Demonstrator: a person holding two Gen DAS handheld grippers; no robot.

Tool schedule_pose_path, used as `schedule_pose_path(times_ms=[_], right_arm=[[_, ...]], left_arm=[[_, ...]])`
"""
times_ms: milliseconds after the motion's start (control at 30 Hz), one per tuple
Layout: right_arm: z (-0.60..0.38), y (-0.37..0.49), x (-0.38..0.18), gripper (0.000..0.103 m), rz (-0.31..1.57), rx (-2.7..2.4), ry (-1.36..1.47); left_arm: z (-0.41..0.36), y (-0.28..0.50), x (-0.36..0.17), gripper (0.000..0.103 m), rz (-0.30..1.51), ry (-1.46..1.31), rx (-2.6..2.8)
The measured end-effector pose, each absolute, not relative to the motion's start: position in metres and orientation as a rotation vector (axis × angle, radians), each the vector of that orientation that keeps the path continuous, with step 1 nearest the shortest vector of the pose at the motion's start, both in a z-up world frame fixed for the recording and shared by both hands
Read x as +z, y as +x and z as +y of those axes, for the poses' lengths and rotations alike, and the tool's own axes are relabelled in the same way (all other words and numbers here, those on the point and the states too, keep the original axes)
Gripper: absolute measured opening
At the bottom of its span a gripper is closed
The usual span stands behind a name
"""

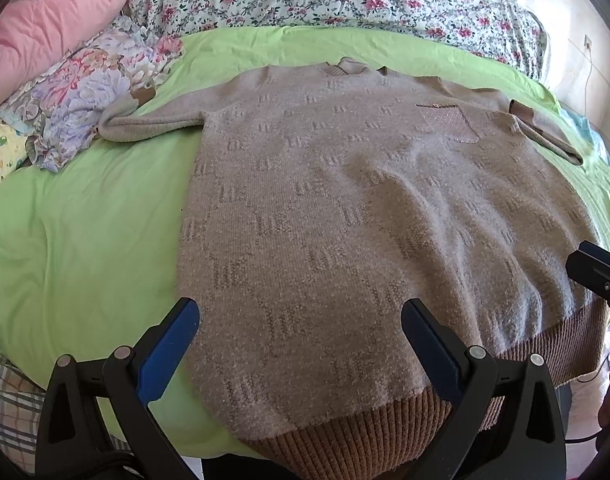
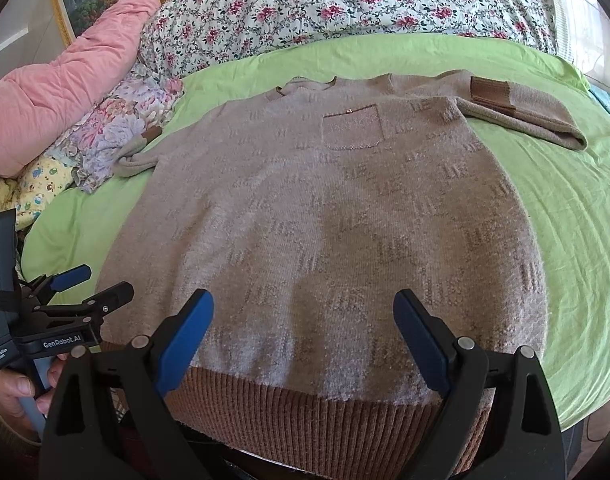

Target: Fold small clothes

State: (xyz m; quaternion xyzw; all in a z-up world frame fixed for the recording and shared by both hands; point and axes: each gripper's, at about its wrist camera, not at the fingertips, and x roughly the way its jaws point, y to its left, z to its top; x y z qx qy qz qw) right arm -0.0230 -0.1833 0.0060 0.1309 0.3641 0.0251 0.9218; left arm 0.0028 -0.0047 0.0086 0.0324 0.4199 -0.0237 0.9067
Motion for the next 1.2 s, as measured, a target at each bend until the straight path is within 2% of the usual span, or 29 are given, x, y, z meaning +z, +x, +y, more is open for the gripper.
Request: schedule_pose_path(times_ms=[767,1200], right_arm=[[-0.221,0.003,0.012,0.092,0.813,-0.007,0.318],[-0.340,0.054,0.045,0.091,0.719,-0.157,0.332]], left_arm=[[-0.009,0.039,0.003,0.101,0.922,0.035,-0.105],[-0.003,0.087,0.013,0.101,0.915,-0.004,-0.081]])
